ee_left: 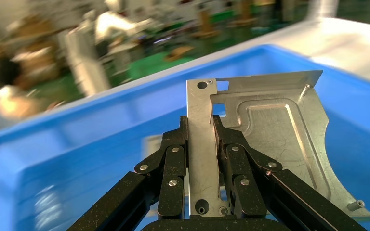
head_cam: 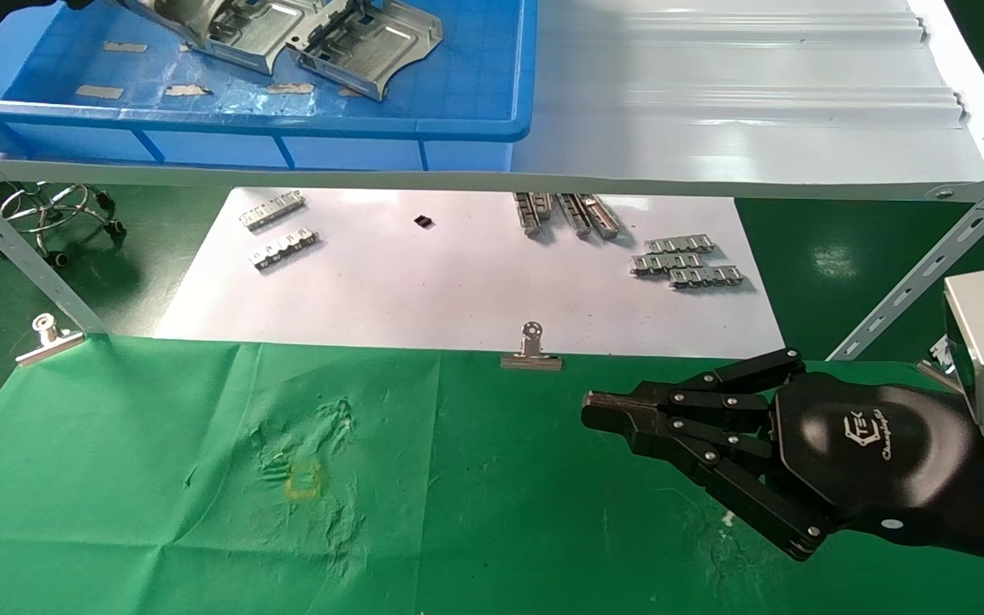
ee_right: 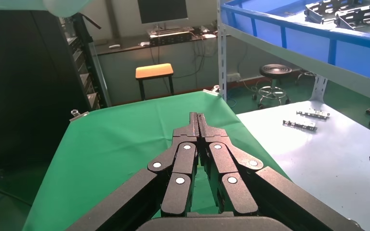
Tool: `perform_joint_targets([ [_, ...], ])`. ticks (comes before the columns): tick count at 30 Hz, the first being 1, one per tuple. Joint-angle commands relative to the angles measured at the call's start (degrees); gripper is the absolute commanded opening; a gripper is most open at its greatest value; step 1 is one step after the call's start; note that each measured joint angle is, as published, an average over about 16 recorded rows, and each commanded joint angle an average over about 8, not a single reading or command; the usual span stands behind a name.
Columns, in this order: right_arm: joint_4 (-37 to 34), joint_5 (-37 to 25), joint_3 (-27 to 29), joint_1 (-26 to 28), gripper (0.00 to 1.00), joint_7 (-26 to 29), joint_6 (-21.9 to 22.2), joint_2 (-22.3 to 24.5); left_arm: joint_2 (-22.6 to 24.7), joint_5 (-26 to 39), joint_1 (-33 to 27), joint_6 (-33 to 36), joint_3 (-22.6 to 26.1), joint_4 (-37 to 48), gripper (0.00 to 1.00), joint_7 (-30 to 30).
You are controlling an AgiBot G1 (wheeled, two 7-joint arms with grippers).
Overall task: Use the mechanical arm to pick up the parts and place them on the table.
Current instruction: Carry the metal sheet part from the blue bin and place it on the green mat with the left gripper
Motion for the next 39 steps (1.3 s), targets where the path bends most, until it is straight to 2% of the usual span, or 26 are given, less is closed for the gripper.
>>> perform_joint_targets([
  [1, 0.0, 0.0, 0.0, 0.0, 0.0, 0.0, 0.0, 0.0, -1.6, -2.6, 1.9, 4.4, -1.2, -2.7, 0.0, 2.2],
  [9, 0.0, 0.0, 0.0, 0.0, 0.0, 0.0, 0.0, 0.0, -4.0, -8.8, 4.2, 25.5, -2.1, -3.0, 0.0, 12.5],
  [14, 0.0, 0.0, 0.0, 0.0, 0.0, 0.0, 0.0, 0.0, -5.1, -10.1, 5.7, 32.1, 0.2, -3.1, 0.0, 18.7],
  [22, 0.0, 0.0, 0.0, 0.0, 0.0, 0.0, 0.0, 0.0, -7.9, -8.4, 11.0, 32.2, 9.1, -9.9, 0.0, 28.9],
  [26, 0.0, 0.0, 0.0, 0.0, 0.0, 0.0, 0.0, 0.0, -8.2, -6.7, 13.7, 31.2, 12.8, -10.1, 0.0, 33.7],
  [39, 0.0, 0.0, 0.0, 0.0, 0.0, 0.0, 0.0, 0.0, -5.2, 0.0, 18.5, 22.5, 16.2, -6.4, 0.0, 42.9],
])
